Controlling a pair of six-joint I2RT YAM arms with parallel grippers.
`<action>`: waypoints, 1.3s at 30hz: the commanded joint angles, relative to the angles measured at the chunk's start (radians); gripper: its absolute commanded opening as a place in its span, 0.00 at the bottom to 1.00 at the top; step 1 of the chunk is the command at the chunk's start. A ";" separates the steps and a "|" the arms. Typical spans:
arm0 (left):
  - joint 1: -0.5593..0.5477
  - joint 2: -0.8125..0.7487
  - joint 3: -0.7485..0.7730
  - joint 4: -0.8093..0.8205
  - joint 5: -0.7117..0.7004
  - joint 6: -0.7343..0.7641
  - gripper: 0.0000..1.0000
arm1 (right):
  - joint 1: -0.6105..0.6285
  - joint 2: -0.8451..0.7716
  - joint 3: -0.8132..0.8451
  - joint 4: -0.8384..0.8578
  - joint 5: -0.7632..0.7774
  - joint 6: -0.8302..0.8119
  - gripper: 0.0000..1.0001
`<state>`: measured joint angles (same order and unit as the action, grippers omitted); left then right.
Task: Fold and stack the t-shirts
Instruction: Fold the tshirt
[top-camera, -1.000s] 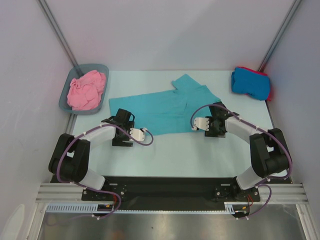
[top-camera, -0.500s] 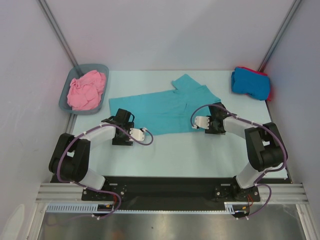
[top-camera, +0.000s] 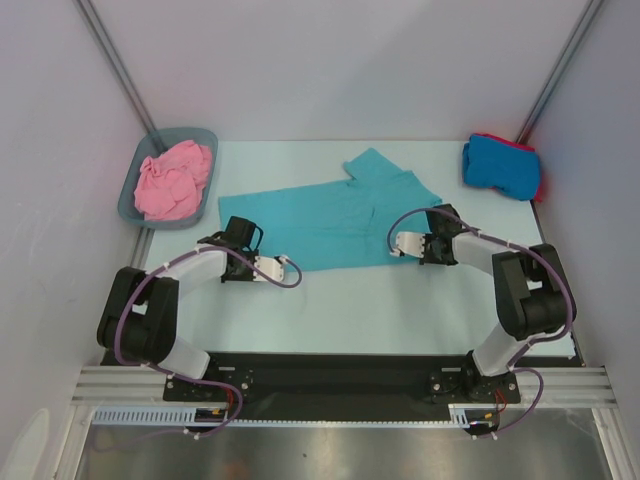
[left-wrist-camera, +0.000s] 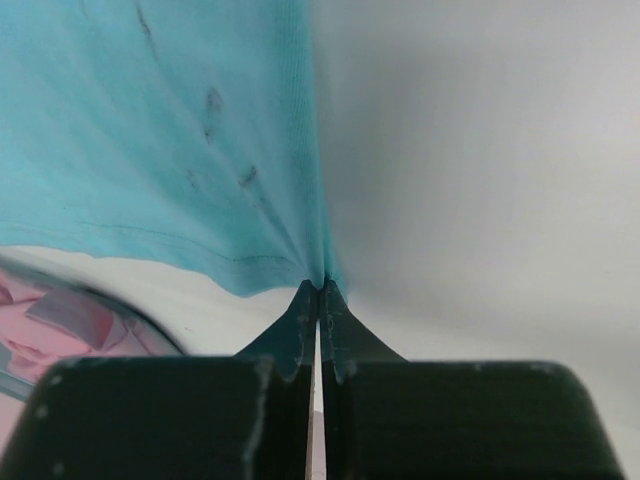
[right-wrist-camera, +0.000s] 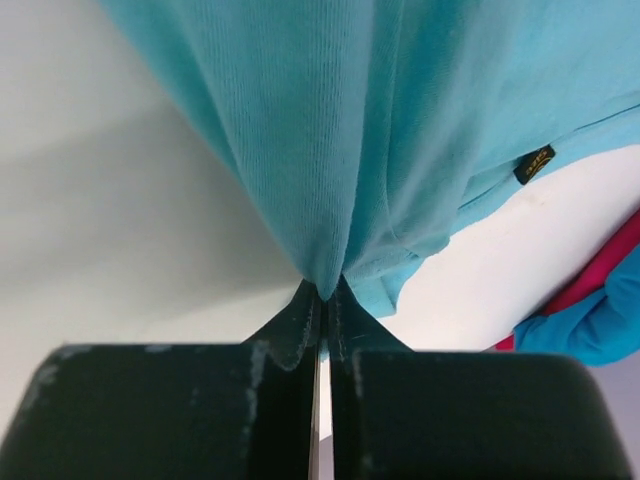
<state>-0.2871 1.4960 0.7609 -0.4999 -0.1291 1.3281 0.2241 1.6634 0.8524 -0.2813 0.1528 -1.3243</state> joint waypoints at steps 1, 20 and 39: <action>0.026 -0.036 0.025 -0.045 -0.014 0.051 0.00 | -0.035 -0.079 -0.027 -0.136 -0.013 -0.045 0.00; 0.052 0.006 0.149 -0.413 0.055 0.163 0.09 | -0.006 -0.261 -0.158 -0.341 -0.007 -0.179 0.15; 0.193 0.271 0.891 -0.598 0.271 -0.350 0.99 | -0.084 -0.026 0.503 -0.366 -0.142 0.374 0.66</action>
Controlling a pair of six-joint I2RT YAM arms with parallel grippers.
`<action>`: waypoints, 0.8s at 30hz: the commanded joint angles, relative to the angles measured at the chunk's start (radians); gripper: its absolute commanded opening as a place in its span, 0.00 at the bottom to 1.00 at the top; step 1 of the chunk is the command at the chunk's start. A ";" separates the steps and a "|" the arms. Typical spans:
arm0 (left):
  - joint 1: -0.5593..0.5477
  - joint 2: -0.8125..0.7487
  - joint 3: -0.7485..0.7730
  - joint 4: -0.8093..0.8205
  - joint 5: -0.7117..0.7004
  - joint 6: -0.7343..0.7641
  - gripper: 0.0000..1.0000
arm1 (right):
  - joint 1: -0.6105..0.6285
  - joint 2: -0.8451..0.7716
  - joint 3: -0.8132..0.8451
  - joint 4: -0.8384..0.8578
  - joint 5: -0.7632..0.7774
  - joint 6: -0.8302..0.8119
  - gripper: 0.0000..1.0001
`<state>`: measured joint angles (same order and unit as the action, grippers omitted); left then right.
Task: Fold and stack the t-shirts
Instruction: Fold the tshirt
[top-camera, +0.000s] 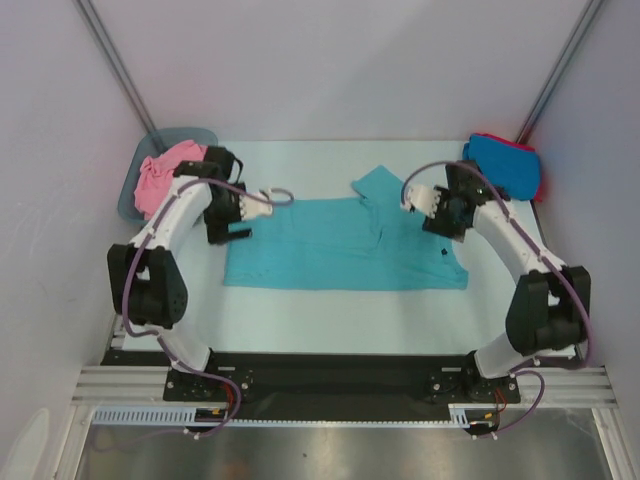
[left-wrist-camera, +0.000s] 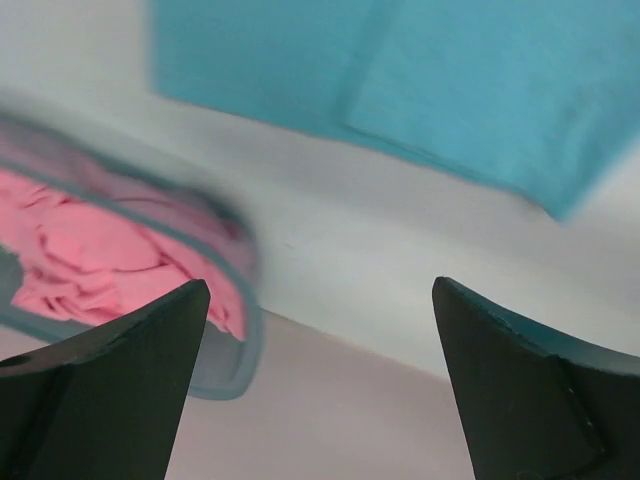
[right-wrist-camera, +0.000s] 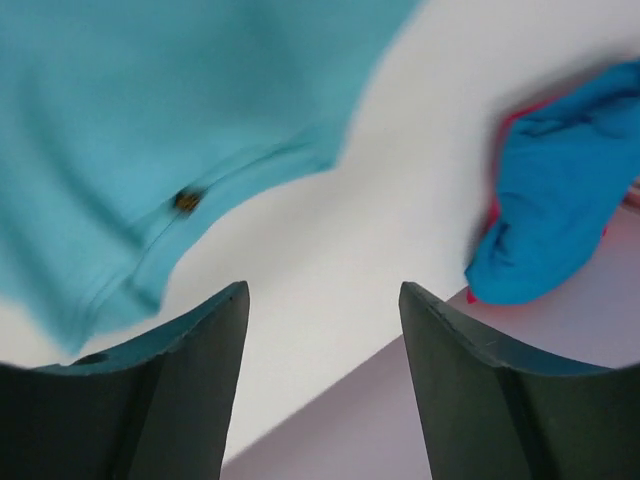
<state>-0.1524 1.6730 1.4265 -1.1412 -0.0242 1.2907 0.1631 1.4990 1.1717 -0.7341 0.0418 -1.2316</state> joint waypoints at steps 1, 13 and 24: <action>0.069 0.155 0.274 0.057 0.193 -0.382 1.00 | -0.042 0.205 0.260 0.069 -0.030 0.432 0.68; 0.114 0.399 0.413 0.278 0.279 -0.774 1.00 | -0.126 0.835 1.144 -0.235 -0.312 0.827 0.98; 0.116 0.496 0.482 0.382 0.150 -0.870 1.00 | -0.068 0.889 1.205 -0.229 -0.304 0.796 0.91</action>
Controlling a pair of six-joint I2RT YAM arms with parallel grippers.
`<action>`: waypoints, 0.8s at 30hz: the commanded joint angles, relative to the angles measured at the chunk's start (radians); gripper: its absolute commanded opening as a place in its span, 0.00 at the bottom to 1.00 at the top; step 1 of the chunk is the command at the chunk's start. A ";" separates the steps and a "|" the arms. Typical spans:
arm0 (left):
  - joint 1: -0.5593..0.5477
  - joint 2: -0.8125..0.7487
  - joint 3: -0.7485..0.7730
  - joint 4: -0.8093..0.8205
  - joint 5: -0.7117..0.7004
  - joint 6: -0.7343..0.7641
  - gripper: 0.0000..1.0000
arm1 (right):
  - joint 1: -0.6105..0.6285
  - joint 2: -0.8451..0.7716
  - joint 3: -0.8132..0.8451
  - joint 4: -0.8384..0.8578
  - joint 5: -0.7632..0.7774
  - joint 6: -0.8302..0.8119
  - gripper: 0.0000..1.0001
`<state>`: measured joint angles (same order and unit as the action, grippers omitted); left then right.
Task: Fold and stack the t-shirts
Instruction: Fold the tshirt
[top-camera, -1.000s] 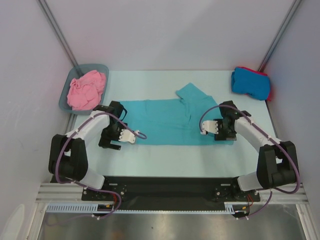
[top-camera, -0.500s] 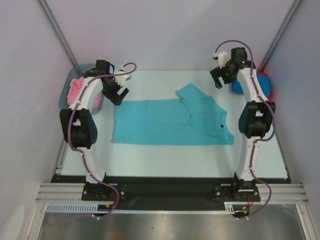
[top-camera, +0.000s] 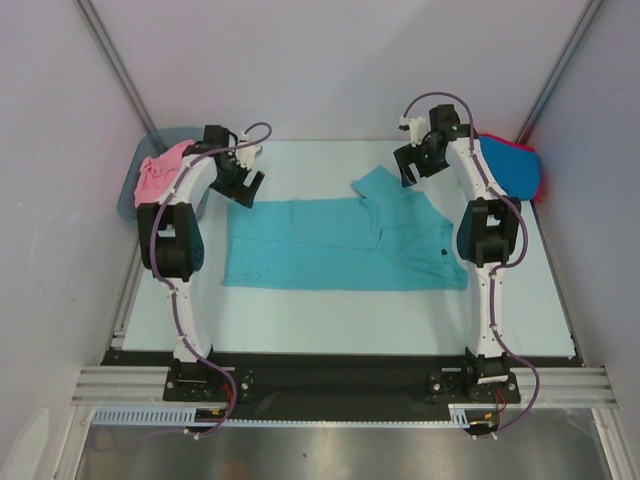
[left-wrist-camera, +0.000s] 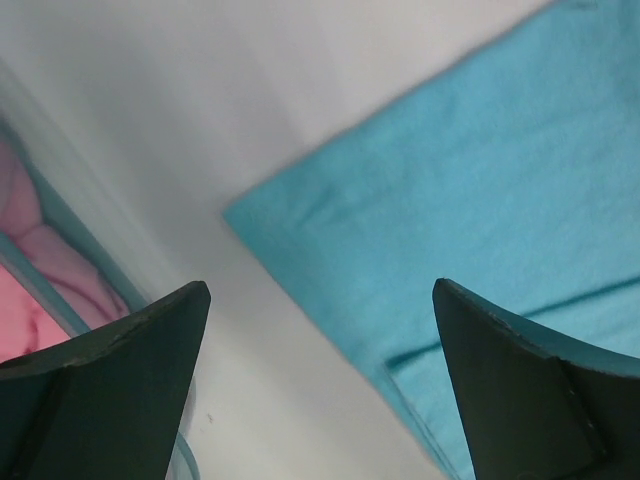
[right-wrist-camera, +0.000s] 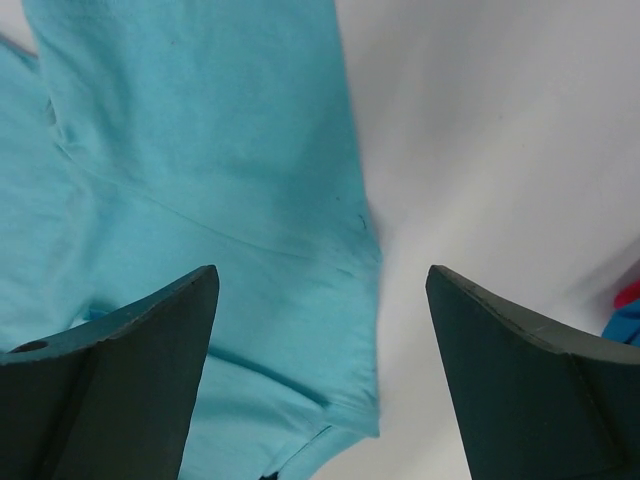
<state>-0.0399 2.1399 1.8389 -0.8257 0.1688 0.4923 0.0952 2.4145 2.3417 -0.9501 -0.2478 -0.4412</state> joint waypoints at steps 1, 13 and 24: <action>0.003 0.052 0.083 0.066 -0.046 -0.078 1.00 | 0.001 -0.037 0.018 -0.015 -0.010 -0.011 0.90; 0.035 0.248 0.316 0.020 -0.012 -0.104 1.00 | 0.017 -0.123 0.016 -0.053 0.130 -0.093 0.90; 0.103 0.295 0.395 -0.047 0.060 -0.146 0.94 | 0.055 -0.180 -0.068 -0.044 0.223 -0.128 0.88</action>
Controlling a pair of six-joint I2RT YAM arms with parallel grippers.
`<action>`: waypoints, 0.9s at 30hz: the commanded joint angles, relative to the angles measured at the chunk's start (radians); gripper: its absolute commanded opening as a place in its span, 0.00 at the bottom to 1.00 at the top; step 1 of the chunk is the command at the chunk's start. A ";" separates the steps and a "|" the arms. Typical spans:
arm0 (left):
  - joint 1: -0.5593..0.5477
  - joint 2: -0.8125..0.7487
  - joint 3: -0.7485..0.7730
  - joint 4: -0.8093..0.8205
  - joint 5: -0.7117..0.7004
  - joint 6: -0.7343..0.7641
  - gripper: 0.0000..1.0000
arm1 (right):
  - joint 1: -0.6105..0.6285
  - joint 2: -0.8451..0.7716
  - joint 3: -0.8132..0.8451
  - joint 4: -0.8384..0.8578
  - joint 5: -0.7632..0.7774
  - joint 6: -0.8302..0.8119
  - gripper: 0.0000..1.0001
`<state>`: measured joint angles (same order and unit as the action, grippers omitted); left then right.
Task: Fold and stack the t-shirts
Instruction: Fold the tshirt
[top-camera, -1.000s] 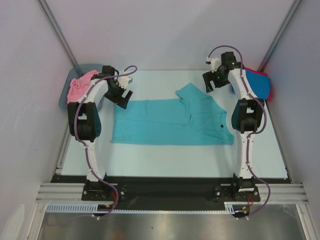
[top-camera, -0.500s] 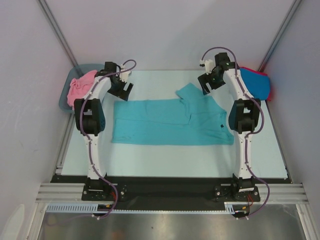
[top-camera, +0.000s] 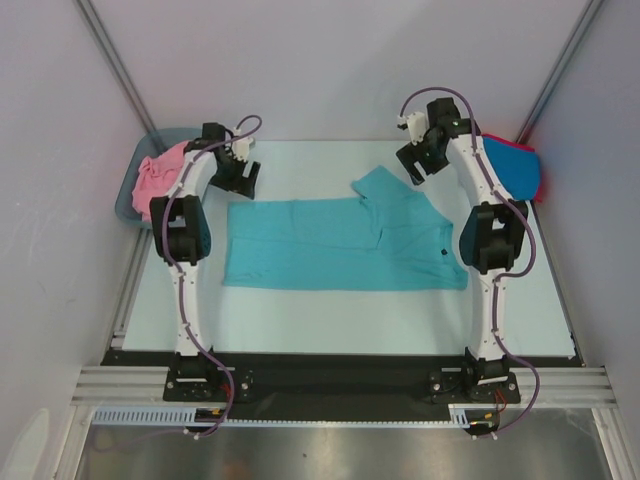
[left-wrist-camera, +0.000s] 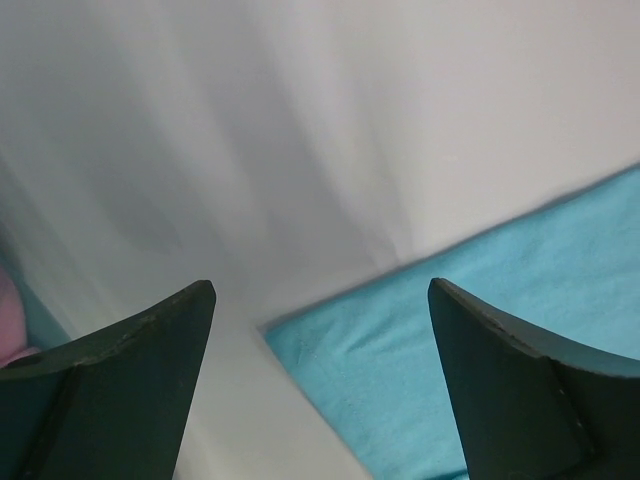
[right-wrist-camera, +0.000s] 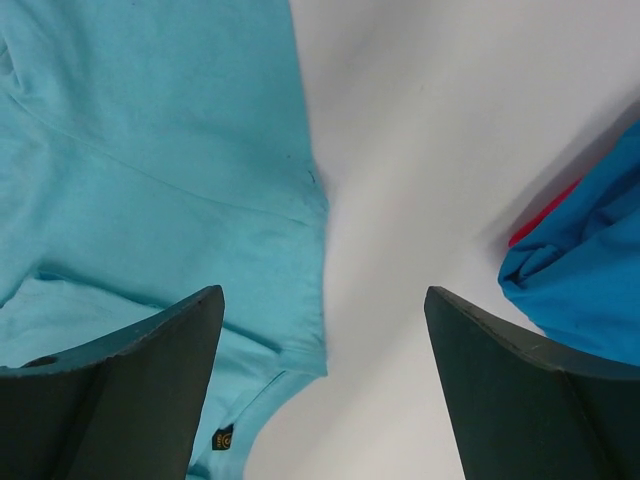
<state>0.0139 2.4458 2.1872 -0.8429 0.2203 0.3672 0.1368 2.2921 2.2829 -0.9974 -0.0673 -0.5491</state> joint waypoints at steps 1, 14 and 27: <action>0.052 -0.014 0.045 -0.044 0.042 -0.019 0.94 | 0.018 -0.057 -0.010 0.006 0.047 -0.025 0.88; 0.077 -0.030 -0.021 -0.119 -0.084 -0.014 0.89 | 0.060 -0.040 -0.008 0.022 0.067 -0.040 0.85; 0.077 -0.002 -0.007 -0.124 -0.036 0.021 0.68 | 0.083 -0.028 0.004 0.031 0.067 -0.041 0.79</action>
<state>0.0547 2.4466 2.1662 -0.9558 0.1944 0.3763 0.2066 2.2906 2.2715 -0.9890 -0.0067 -0.5808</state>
